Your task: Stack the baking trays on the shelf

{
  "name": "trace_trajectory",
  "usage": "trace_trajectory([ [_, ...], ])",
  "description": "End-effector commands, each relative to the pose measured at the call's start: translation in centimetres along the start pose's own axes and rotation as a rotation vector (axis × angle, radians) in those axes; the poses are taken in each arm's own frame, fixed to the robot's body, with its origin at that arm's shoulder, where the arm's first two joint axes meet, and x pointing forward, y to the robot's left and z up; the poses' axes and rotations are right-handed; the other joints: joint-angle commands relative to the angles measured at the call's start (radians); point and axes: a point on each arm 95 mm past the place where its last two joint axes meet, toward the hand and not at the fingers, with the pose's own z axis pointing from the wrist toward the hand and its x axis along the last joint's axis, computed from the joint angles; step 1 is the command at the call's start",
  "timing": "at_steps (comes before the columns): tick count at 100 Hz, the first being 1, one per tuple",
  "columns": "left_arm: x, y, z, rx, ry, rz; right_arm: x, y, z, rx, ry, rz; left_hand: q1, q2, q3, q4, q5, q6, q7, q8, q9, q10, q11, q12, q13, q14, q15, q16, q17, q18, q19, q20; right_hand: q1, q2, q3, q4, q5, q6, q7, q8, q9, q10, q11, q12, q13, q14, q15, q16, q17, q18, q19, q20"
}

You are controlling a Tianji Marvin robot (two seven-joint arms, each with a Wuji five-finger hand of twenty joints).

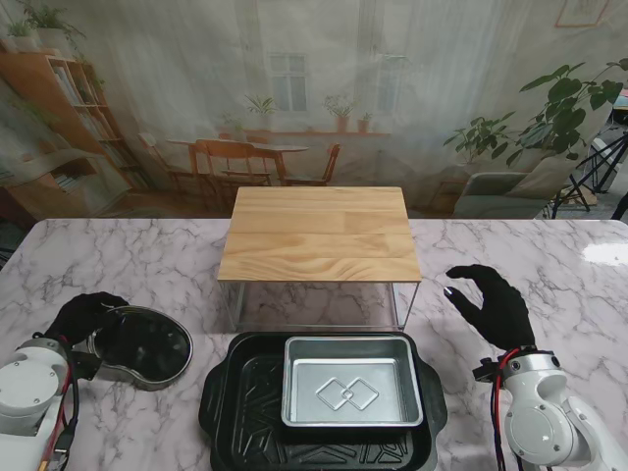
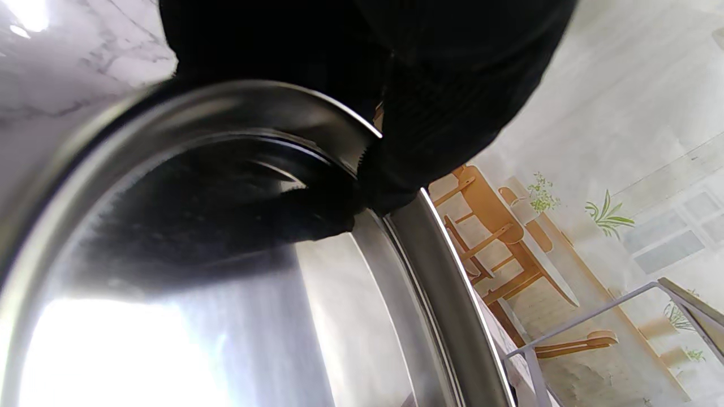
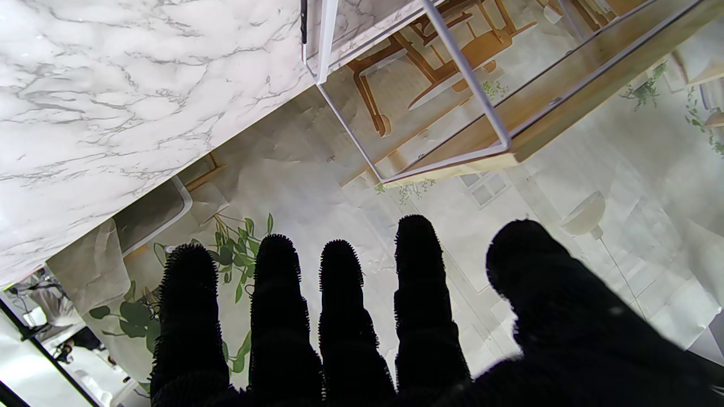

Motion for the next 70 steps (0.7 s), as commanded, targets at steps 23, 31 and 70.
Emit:
trace_trajectory([
  [23,1.4,-3.1,-2.5,0.017,0.062,-0.031,0.1,-0.2,-0.1,0.006,-0.005,0.005,0.034,0.082,0.138,0.026,0.146,0.013,0.131,0.045,0.032,0.001,0.029,0.021,0.056,0.037,0.054,0.001,0.022,-0.031,0.043,0.026,0.024,0.039,-0.024,0.014,-0.042,-0.024,0.014,-0.007,-0.016,-0.008,0.023,0.003,-0.002,-0.018,-0.034,-0.012,-0.008,-0.029,0.000,0.000],
  [31,1.8,-3.5,-3.4,0.017,0.081,-0.054,0.1,-0.2,0.0,0.007,-0.004,0.003,0.034,0.082,0.139,0.026,0.145,0.015,0.130,0.046,0.031,0.003,0.029,0.022,0.055,0.040,0.055,0.000,0.023,-0.030,0.044,0.026,0.025,0.039,-0.024,0.015,-0.042,-0.025,0.015,-0.007,-0.016,-0.007,0.023,0.003,-0.002,-0.019,-0.034,-0.012,-0.006,-0.029,0.000,0.000],
  [70,3.0,-2.7,-7.1,-0.046,0.078,-0.128,-0.2,-0.3,0.1,0.009,-0.008,0.004,0.036,0.082,0.147,0.022,0.136,0.023,0.124,0.053,0.024,0.007,0.031,0.026,0.048,0.046,0.061,-0.006,0.016,-0.023,0.045,0.028,0.028,0.039,-0.023,0.015,-0.041,-0.024,0.016,-0.009,-0.018,-0.008,0.023,0.002,-0.003,-0.018,-0.033,-0.013,-0.007,-0.029,0.001,-0.002],
])
